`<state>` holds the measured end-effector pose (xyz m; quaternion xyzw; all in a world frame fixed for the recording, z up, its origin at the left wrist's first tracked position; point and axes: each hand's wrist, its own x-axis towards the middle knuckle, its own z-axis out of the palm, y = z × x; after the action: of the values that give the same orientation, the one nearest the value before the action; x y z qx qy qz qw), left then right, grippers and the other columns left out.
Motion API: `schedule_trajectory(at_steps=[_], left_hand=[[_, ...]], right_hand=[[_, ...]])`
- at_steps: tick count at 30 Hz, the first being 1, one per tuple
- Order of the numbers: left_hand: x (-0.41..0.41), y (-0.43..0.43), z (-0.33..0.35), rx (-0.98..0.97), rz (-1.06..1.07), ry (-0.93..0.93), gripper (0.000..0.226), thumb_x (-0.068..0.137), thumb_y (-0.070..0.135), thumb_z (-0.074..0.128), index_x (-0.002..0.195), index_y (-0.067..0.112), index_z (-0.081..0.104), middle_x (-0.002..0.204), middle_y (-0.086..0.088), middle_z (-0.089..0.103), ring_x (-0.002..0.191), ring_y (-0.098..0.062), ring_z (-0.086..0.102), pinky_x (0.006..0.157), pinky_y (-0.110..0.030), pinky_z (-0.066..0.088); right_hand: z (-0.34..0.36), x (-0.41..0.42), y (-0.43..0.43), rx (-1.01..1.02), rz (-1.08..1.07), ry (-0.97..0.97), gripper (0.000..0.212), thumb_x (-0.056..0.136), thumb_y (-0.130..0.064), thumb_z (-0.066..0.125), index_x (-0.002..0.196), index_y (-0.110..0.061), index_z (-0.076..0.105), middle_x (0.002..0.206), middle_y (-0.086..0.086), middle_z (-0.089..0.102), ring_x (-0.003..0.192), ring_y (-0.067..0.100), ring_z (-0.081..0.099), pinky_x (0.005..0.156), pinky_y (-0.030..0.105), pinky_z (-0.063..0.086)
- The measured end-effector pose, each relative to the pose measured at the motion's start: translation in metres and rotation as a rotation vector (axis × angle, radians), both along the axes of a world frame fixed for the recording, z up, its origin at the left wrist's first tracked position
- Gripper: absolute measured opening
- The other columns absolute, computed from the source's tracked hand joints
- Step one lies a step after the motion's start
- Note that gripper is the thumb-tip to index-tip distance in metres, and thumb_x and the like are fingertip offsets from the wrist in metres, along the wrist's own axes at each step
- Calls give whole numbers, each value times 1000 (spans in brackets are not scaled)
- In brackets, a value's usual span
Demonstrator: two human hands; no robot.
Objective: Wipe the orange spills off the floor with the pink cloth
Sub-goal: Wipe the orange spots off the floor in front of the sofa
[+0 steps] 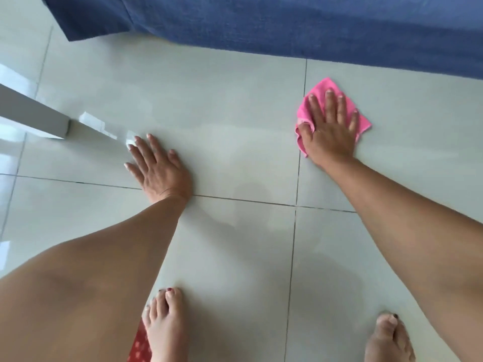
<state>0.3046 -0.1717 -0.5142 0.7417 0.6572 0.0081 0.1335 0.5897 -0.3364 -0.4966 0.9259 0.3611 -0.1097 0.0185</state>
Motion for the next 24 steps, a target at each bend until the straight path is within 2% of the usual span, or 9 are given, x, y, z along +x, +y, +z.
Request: schedule_trajectory(at_steps=[2, 6, 9, 12, 14, 17, 19, 21, 24], left_hand=[[0, -1, -3, 0, 0, 5, 61, 101, 37, 15, 158, 18, 4, 166, -5, -3, 152, -23, -8, 122, -47, -7], [-1, 0, -3, -10, 4, 14, 62, 100, 37, 15, 158, 18, 5, 166, -4, -4, 152, -22, -9, 122, -47, -8], [0, -1, -1, -24, -3, 13, 61, 101, 36, 18, 158, 18, 5, 166, -4, -5, 152, -22, -9, 122, -46, -8], [1, -1, 0, -28, 0, 11, 61, 101, 36, 18, 158, 18, 5, 166, -4, -6, 152, -22, -10, 121, -46, -9], [2, 0, -1, -31, 0, 20, 61, 101, 36, 16, 158, 18, 3, 166, -5, -6, 152, -23, -12, 121, -47, -9], [3, 0, -1, -29, -2, 34, 61, 101, 36, 17, 158, 17, 3, 166, -6, -7, 152, -24, -12, 121, -49, -9], [4, 0, 0, -25, -8, 35, 61, 101, 34, 19, 158, 16, 5, 166, -6, -6, 152, -26, -12, 121, -49, -8], [12, 1, 4, -11, -50, 31, 60, 102, 33, 21, 158, 17, 7, 166, -5, -5, 152, -26, -10, 121, -49, -9], [39, 8, 9, 3, -124, -18, 59, 103, 33, 22, 158, 16, 9, 166, -5, -2, 152, -25, -8, 121, -48, -8]], right_hand=[[-1, -23, 51, 24, 11, 8, 65, 95, -56, 10, 156, -34, -1, 166, 2, -8, 152, 26, -9, 120, 56, -2], [-2, -117, 101, 24, 451, 43, 68, 95, -58, 17, 156, -34, 2, 166, 1, -5, 152, 25, -8, 120, 55, -1], [-3, -150, 74, 36, 707, 67, 70, 90, -57, 25, 156, -34, 14, 166, 1, 7, 153, 26, 3, 120, 55, 4], [-6, -113, 28, 35, 901, 37, 71, 89, -57, 32, 155, -37, 15, 165, 0, 10, 152, 26, 6, 120, 54, 9], [-6, -69, 14, -4, 757, -3, 71, 90, -58, 27, 155, -40, 6, 166, -1, 4, 153, 24, 2, 121, 52, 6], [-7, -24, 33, 1, 227, -17, 64, 94, -56, 13, 154, -41, -5, 166, -3, -6, 152, 21, -7, 121, 50, -1], [-5, -26, 65, 39, 56, 6, 63, 95, -54, 10, 155, -38, -4, 166, -2, -10, 152, 23, -10, 121, 53, -2], [-2, -51, 89, 36, 164, 25, 63, 96, -54, 11, 155, -37, -5, 165, 0, -11, 151, 25, -11, 120, 53, -2], [-2, -96, 81, 18, 544, 39, 67, 95, -54, 22, 156, -35, 3, 166, 0, -4, 152, 26, -5, 121, 51, -3]])
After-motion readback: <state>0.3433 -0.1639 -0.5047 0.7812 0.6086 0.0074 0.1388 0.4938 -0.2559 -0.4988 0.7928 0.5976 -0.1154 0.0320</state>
